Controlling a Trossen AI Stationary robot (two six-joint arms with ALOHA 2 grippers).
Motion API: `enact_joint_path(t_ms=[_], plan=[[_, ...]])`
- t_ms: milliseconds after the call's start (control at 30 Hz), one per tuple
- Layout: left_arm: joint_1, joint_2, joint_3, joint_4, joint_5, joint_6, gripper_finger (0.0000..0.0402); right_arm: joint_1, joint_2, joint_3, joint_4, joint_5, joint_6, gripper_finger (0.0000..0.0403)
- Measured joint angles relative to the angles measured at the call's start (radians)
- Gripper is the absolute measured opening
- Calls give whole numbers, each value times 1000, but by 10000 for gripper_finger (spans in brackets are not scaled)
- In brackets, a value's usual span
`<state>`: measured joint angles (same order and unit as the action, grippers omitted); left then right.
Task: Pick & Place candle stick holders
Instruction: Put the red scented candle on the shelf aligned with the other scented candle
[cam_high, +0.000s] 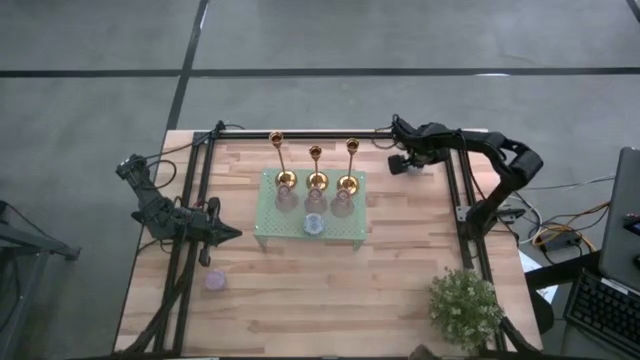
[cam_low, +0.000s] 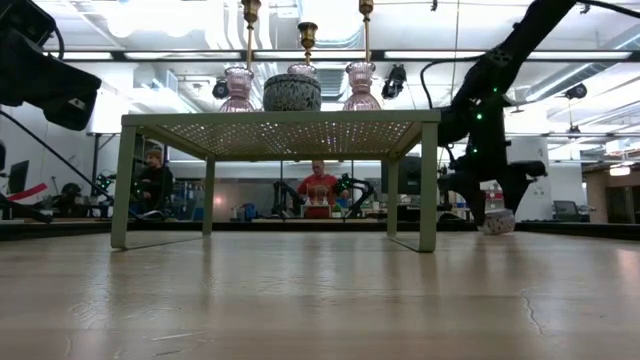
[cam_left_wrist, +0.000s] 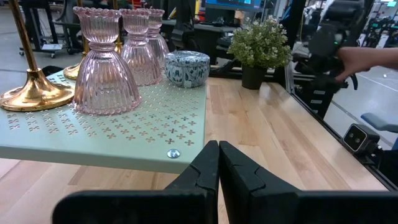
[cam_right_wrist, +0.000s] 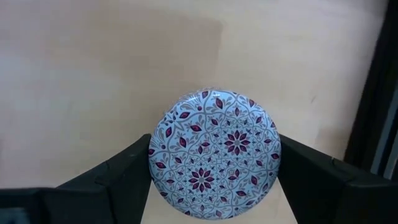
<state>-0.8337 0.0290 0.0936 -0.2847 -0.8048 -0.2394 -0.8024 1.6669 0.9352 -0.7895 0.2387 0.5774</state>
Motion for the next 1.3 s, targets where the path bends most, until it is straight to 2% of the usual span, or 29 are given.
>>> enact_joint_path(t_ms=[200,600,833,1100,1300], plan=[[0,0,0,0,0,0,14,144,1,-2,-87,-8,56,289],[0,0,0,0,0,0,14,526,2,-5,-148,-180,245,290],[0,0,0,0,0,0,14,722,2,-11,-197,-177,346,290],[0,0,0,0,0,0,14,799,2,-11,-203,-159,400,290],[0,0,0,0,0,0,14,874,3,-14,-201,-209,388,290]])
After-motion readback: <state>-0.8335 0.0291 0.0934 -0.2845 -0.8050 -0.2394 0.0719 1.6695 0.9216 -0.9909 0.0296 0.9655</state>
